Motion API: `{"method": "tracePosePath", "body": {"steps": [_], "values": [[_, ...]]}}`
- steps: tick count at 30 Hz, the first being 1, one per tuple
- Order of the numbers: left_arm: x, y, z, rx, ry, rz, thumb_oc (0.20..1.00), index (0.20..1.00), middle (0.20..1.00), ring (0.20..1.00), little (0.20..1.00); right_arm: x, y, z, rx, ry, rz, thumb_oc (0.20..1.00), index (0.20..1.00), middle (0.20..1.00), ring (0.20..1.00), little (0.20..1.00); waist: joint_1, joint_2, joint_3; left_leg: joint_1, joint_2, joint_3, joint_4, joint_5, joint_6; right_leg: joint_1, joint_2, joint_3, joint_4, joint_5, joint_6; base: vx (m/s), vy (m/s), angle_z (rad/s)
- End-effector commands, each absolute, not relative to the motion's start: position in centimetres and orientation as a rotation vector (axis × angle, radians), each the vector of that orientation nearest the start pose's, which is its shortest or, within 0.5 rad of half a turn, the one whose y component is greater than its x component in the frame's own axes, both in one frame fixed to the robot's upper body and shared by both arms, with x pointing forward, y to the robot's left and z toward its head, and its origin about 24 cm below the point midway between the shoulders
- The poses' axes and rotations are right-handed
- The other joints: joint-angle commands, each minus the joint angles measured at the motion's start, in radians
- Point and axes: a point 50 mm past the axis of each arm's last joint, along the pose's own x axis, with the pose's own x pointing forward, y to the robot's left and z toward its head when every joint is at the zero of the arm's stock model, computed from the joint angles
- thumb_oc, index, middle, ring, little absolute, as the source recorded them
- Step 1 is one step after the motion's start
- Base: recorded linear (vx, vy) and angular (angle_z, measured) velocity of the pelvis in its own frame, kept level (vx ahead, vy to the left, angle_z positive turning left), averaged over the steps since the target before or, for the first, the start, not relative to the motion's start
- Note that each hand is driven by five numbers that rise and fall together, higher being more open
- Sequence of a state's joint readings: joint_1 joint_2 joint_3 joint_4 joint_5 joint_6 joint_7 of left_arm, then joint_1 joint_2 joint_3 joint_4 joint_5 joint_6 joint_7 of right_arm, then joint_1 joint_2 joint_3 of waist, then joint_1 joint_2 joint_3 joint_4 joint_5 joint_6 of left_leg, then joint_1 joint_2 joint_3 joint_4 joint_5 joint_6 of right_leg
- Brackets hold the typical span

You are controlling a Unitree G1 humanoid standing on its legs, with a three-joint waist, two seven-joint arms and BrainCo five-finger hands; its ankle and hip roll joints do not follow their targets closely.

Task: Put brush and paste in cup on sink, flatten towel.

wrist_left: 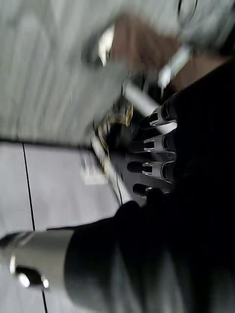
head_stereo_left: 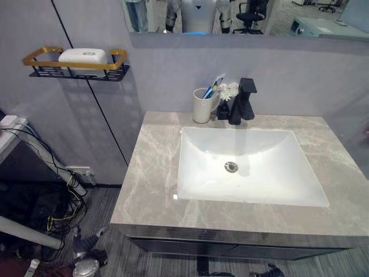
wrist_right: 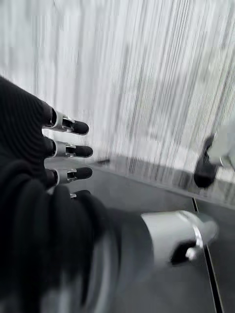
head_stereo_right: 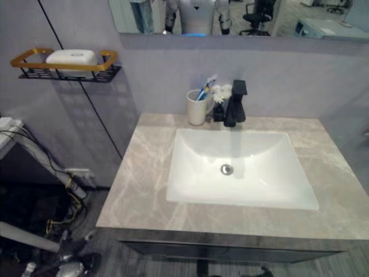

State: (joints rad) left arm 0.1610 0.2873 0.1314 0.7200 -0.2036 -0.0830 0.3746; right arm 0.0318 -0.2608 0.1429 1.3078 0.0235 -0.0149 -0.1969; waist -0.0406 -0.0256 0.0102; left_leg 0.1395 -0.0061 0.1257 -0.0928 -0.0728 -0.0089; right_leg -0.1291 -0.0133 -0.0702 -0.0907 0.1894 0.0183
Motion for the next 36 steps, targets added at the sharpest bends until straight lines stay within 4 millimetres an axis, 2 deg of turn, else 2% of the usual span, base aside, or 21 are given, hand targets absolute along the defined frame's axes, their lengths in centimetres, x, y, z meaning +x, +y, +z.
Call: {"method": "tracePosePath", "body": {"steps": [1,3,4,6,8,9,12,14,20,28,30,31,33,34,35,36], "values": [[12.6,29.6,-10.9,0.343,0.822,0.584,1.0,1.0,1.0,1.0,1.0,5.5,-26.0,-16.2,-0.427,1.365,-0.276,1.0,1.0,1.0,1.0,1.0,-0.021,-0.017,-0.029,-0.004,-0.033,-0.016,0.006,-0.001,0.022,-0.015,-0.11,0.003,0.02,0.059,0.144,-0.16,0.114,0.03],[10.1,29.0,-13.1,0.43,1.012,0.507,1.0,1.0,1.0,1.0,1.0,4.6,-26.2,-16.3,-0.405,1.404,-0.3,1.0,1.0,1.0,1.0,1.0,-0.033,-0.019,-0.032,0.008,-0.044,-0.012,0.006,-0.002,0.03,-0.013,-0.119,0.015,0.024,0.072,0.15,-0.1,0.081,-0.04],[10.4,29.1,-13.0,0.408,0.993,0.528,1.0,1.0,1.0,1.0,1.0,4.6,-26.1,-16.3,-0.403,1.4,-0.292,1.0,1.0,1.0,1.0,1.0,-0.033,-0.02,-0.029,0.011,-0.048,-0.012,0.006,-0.005,0.033,-0.012,-0.119,0.019,0.026,0.073,0.151,-0.13,0.118,-0.17],[7.4,28.0,-14.8,0.387,1.178,0.462,1.0,1.0,1.0,1.0,1.0,4.4,-26.5,-16.2,-0.372,1.411,-0.32,1.0,1.0,1.0,1.0,1.0,-0.044,-0.02,-0.029,0.032,-0.066,0.0,0.006,-0.01,0.049,-0.017,-0.128,0.04,0.037,0.092,0.159,-0.12,0.116,-0.29],[6.1,27.1,-15.6,0.375,1.265,0.399,1.0,1.0,1.0,1.0,1.0,4.0,-26.7,-16.2,-0.353,1.424,-0.331,1.0,1.0,1.0,1.0,1.0,-0.051,-0.021,-0.025,0.043,-0.079,0.007,0.008,-0.015,0.059,-0.02,-0.134,0.052,0.041,0.106,0.166,-0.13,0.116,-0.3],[5.4,26.0,-16.2,0.365,1.32,0.307,1.0,1.0,1.0,1.0,1.0,3.6,-26.5,-16.3,-0.359,1.454,-0.283,1.0,1.0,1.0,1.0,1.0,-0.057,-0.022,-0.022,0.05,-0.09,0.013,0.009,-0.014,0.067,-0.028,-0.141,0.064,0.052,0.125,0.173,-0.17,0.126,-0.15],[4.2,24.8,-16.7,0.361,1.391,0.179,1.0,1.0,1.0,1.0,1.0,3.1,-26.4,-16.4,-0.373,1.49,-0.223,1.0,1.0,1.0,1.0,1.0,-0.066,-0.024,-0.02,0.059,-0.101,0.019,0.006,-0.017,0.077,-0.038,-0.151,0.073,0.06,0.137,0.177,-0.12,0.099,-0.18],[3.1,24.3,-17.0,0.402,1.46,0.078,1.0,1.0,1.0,1.0,1.0,3.8,-26.8,-16.2,-0.373,1.494,-0.212,1.0,1.0,1.0,1.0,1.0,-0.065,-0.032,-0.021,0.069,-0.112,0.022,0.006,-0.022,0.082,-0.041,-0.168,0.068,0.069,0.144,0.184,-0.08,0.075,-0.39],[1.7,24.1,-17.1,0.432,1.513,0.01,1.0,1.0,1.0,1.0,1.0,4.9,-26.7,-16.1,-0.325,1.465,-0.222,1.0,1.0,1.0,1.0,1.0,-0.062,-0.04,-0.013,0.099,-0.13,0.011,0.006,-0.03,0.098,-0.049,-0.183,0.082,0.102,0.17,0.187,-0.04,0.045,0.03],[3.1,24.1,-17.0,0.489,1.464,-0.04,1.0,1.0,1.0,1.0,1.0,6.4,-27.2,-15.8,-0.341,1.434,-0.222,1.0,1.0,1.0,1.0,1.0,-0.058,-0.056,0.001,0.097,-0.151,-0.001,0.006,-0.024,0.1,-0.053,-0.222,0.087,0.081,0.26,0.207,-0.05,0.023,0.04],[3.3,23.8,-17.1,0.505,1.453,-0.069,1.0,1.0,1.0,1.0,1.0,7.3,-27.5,-15.6,-0.341,1.408,-0.235,1.0,1.0,1.0,1.0,1.0,-0.062,-0.045,0.012,0.086,-0.138,-0.007,0.006,-0.016,0.099,-0.066,-0.204,0.093,0.108,0.223,0.197,-0.09,0.033,0.02],[3.4,23.6,-17.1,0.517,1.445,-0.088,1.0,1.0,1.0,1.0,1.0,7.7,-27.8,-15.4,-0.338,1.39,-0.249,1.0,1.0,1.0,1.0,1.0,-0.063,-0.028,0.023,0.08,-0.125,-0.004,0.007,-0.009,0.1,-0.075,-0.174,0.08,0.163,0.155,0.178,-0.16,0.072,0.04],[3.5,23.5,-17.1,0.53,1.438,-0.104,1.0,1.0,1.0,1.0,1.0,8.3,-28.2,-15.1,-0.348,1.371,-0.264,1.0,1.0,1.0,1.0,1.0,-0.048,-0.013,0.026,0.057,-0.111,0.008,0.006,0.006,0.097,-0.07,-0.159,0.016,0.209,0.059,0.155,-0.17,0.053,0.02],[3.4,23.6,-17.1,0.545,1.437,-0.115,1.0,1.0,1.0,1.0,1.0,8.6,-28.8,-14.8,-0.368,1.362,-0.268,1.0,1.0,1.0,1.0,1.0,-0.041,-0.001,0.023,0.034,-0.096,0.009,0.006,0.015,0.095,-0.048,-0.136,-0.006,0.291,-0.019,0.138,-0.12,0.015,0.03],[3.4,23.6,-17.1,0.545,1.436,-0.115,1.0,1.0,1.0,1.0,1.0,8.7,-28.8,-14.8,-0.368,1.362,-0.268,1.0,1.0,1.0,1.0,1.0,-0.04,-0.002,0.021,0.031,-0.097,0.01,0.006,0.017,0.095,-0.052,-0.137,-0.005,0.29,-0.017,0.138,-0.15,-0.025,0.08],[3.6,23.9,-17.0,0.556,1.433,-0.115,1.0,1.0,1.0,1.0,1.0,8.7,-29.2,-14.6,-0.384,1.366,-0.27,1.0,1.0,1.0,1.0,1.0,-0.028,-0.002,0.014,0.01,-0.087,0.008,0.006,0.025,0.091,-0.024,-0.11,0.017,0.295,-0.051,0.131,-0.06,-0.031,0.08]]}}
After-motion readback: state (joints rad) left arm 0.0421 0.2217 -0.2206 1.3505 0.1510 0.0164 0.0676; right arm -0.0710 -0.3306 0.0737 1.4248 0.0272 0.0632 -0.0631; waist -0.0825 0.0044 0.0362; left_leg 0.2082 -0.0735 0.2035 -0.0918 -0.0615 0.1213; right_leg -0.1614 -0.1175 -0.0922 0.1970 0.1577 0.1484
